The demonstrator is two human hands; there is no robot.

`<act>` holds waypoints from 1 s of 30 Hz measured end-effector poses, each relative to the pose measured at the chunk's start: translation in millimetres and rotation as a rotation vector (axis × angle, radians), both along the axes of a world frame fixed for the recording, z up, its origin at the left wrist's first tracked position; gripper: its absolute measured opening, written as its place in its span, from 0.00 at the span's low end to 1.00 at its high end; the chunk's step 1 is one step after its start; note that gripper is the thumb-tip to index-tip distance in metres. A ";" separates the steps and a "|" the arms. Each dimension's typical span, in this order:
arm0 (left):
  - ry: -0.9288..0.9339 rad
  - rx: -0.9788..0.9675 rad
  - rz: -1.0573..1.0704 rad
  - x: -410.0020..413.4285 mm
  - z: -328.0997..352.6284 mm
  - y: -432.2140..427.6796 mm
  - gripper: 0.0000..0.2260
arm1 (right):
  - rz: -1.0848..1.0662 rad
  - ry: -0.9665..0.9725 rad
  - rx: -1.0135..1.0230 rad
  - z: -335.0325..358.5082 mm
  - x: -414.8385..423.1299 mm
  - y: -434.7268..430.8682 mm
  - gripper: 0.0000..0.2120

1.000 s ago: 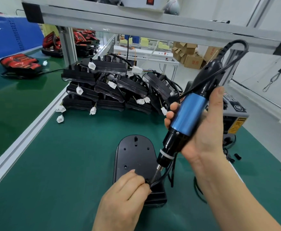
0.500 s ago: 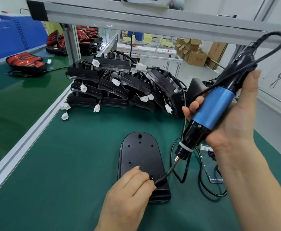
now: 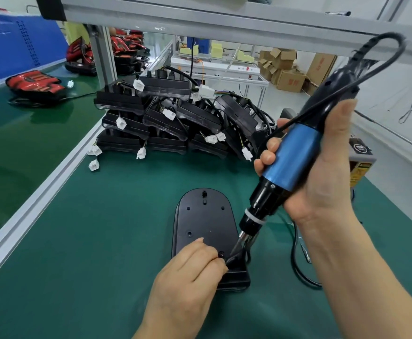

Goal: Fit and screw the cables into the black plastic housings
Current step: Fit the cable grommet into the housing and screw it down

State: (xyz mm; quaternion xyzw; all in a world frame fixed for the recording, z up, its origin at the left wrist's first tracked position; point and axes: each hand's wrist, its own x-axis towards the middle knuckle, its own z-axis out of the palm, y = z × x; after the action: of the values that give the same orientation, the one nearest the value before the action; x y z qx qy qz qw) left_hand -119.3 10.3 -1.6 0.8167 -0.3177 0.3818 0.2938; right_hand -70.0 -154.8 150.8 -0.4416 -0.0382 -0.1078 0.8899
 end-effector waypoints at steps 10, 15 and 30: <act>0.007 0.000 0.013 0.6 -1.4 -0.4 0.03 | 0.094 -0.091 -0.082 0.3 7.7 16.9 0.30; 0.010 0.001 0.025 0.0 -1.7 -0.4 0.02 | 0.113 -0.080 -0.126 -2.5 8.5 18.4 0.30; 0.008 -0.015 0.036 -1.3 1.8 -1.4 0.05 | 0.188 -0.099 -0.194 1.8 7.8 25.3 0.30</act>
State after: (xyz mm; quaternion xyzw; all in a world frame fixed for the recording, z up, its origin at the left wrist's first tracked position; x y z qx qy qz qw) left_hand -120.6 8.9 0.2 0.8216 -0.2989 0.3862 0.2941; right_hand -62.2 -129.6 152.7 -0.5141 -0.1332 -0.0414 0.8463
